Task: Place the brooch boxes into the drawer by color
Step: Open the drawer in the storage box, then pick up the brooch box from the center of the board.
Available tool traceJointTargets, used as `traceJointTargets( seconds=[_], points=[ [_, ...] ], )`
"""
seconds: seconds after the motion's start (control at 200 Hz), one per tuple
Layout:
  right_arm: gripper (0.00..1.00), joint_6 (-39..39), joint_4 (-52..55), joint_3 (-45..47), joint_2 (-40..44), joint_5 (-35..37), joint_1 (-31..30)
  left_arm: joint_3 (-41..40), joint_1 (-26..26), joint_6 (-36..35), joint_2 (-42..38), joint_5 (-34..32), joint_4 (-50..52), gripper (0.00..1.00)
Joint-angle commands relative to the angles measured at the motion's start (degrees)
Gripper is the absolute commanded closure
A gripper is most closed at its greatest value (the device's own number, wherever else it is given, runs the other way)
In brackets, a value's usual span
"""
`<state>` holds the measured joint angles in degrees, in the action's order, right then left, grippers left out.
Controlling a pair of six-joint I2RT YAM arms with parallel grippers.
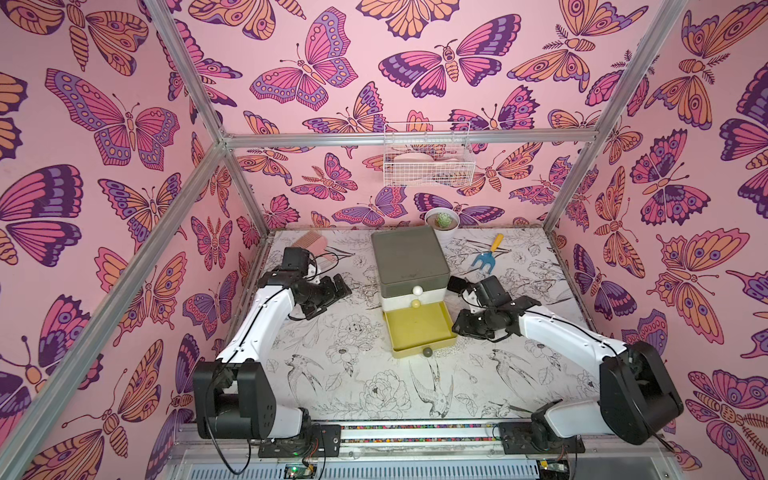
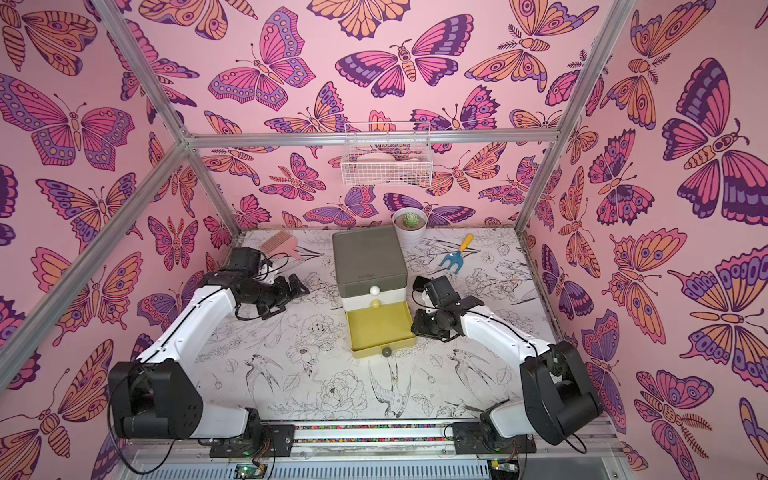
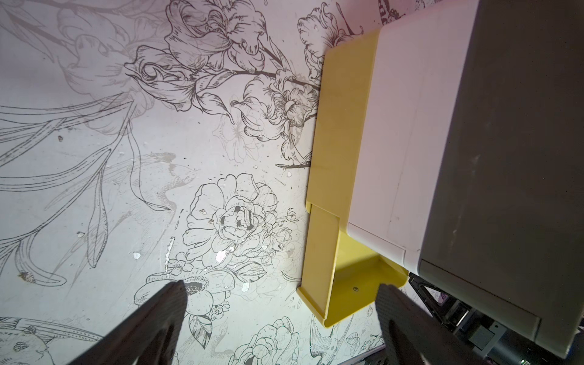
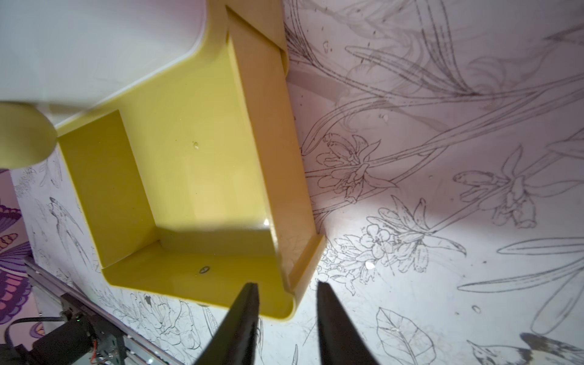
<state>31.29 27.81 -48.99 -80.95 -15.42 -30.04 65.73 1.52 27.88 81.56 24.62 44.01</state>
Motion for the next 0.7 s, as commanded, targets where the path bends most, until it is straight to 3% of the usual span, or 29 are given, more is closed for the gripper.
traceJointTargets(
  seconds=[0.0,0.165,0.28,0.361,0.516,0.696],
  points=[
    [0.50,-0.5,2.1,-3.0,0.8,2.3,-0.1,0.9,-0.3,-0.8,-0.1,0.2,1.5,0.00],
    [0.42,-1.0,5.1,-8.4,2.6,5.5,0.3,1.2,-0.3,-0.8,-0.3,0.3,1.5,0.00],
    [0.41,-0.7,6.8,-11.9,3.5,7.7,3.7,1.1,-0.3,-0.8,-0.3,0.3,1.5,0.00],
    [0.33,-1.5,9.3,-13.9,2.7,11.1,6.6,1.2,-0.3,-0.9,-0.2,0.4,1.5,0.00],
    [0.24,-3.8,15.5,-18.8,-4.3,12.7,13.5,1.2,-0.3,-0.9,-0.5,0.7,1.5,0.00],
    [0.19,-7.7,17.0,-25.2,-15.4,13.8,14.3,0.4,-0.3,-0.9,-1.1,0.5,1.5,0.00]
  ],
)
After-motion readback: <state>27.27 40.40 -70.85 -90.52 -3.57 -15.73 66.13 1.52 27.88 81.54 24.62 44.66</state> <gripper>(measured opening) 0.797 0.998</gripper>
